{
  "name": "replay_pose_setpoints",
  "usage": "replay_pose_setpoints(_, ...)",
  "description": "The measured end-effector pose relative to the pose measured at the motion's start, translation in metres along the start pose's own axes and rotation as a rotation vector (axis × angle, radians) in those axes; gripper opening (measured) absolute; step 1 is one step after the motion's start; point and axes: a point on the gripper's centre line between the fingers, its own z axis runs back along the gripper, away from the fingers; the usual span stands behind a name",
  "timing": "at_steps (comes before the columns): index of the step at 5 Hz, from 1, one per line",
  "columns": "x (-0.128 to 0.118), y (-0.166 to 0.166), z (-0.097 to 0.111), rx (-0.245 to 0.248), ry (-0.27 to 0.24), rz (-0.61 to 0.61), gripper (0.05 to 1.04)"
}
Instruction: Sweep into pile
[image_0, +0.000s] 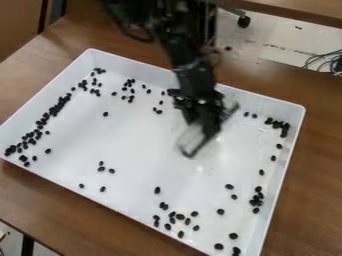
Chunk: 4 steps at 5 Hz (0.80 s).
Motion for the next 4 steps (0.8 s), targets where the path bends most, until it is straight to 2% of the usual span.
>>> replay_pose_setpoints(4,-0.057,0.135,0.046,0.025,-0.124,0.312,0.362)
